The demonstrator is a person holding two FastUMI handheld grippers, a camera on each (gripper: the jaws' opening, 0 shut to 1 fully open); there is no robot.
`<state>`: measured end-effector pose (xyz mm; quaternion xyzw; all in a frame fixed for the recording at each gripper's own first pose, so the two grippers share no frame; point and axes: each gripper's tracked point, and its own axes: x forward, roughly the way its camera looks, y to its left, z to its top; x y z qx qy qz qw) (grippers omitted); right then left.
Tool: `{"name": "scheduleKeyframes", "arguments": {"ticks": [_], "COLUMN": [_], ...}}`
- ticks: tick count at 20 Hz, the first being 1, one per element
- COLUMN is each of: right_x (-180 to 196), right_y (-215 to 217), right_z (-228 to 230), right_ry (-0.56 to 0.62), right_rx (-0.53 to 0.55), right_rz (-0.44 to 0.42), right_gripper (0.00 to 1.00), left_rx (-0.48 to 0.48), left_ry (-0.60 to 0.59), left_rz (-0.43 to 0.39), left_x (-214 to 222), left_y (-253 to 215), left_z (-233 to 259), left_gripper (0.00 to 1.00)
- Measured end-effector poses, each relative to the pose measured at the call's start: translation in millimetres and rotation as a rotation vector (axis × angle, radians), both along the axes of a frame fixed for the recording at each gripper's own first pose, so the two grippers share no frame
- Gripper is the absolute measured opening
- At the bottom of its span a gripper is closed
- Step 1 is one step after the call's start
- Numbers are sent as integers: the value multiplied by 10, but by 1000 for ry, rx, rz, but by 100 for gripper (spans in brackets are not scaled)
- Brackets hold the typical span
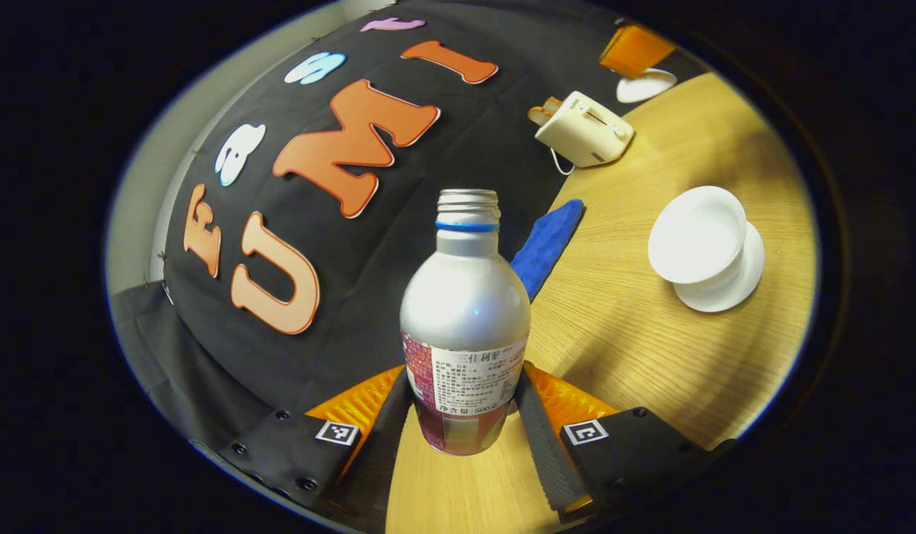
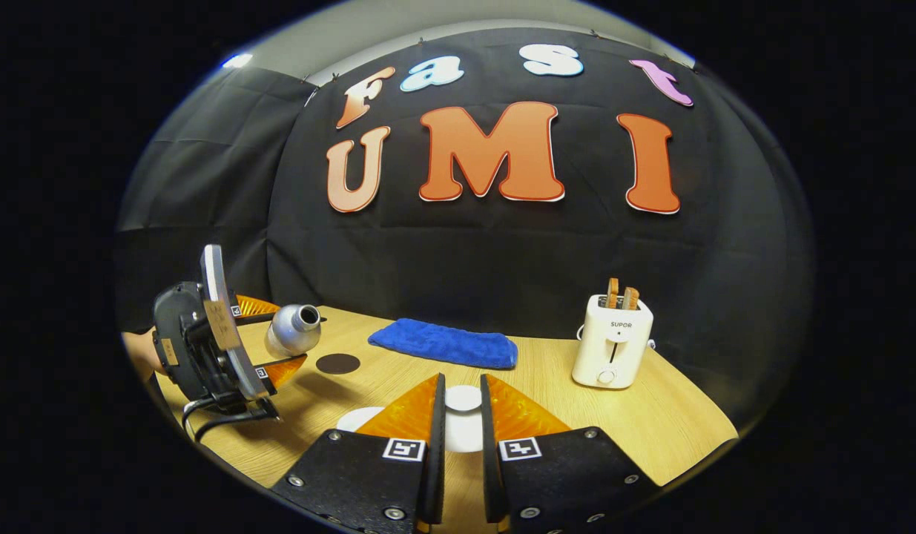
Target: Open the teacup lid with one hand, grasp the water bottle and pour water into the teacup with the other hand; after pouring, place the water bottle on the coaster and then close the teacup lid.
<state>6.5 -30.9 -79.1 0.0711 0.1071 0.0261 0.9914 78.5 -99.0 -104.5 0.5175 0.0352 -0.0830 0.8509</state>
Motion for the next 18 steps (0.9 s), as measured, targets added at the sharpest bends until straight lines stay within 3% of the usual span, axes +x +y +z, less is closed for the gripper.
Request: {"name": "scheduleKeyframes", "arguments": {"ticks": [9,10,17,18], "right_x": [-66,-81,-147,-152], "right_y": [-70,-77,-151,-162], "right_z": [-16,-10,16,11], "right_ry": [2,3,-13,-11], "right_rx": [1,3,15,13], "right_rz": [-11,-11,-31,-35], "right_gripper": [22,22,22,22], "left_rx": [234,256,411,423], "left_ry": [-57,-62,-76,-74], "left_rz": [-46,-50,-108,-112], "left_x": [96,100,49,42], "left_y": [-97,-106,-243,-256], "left_z": [90,91,20,16], "left_gripper": [82,88,85,89]}}
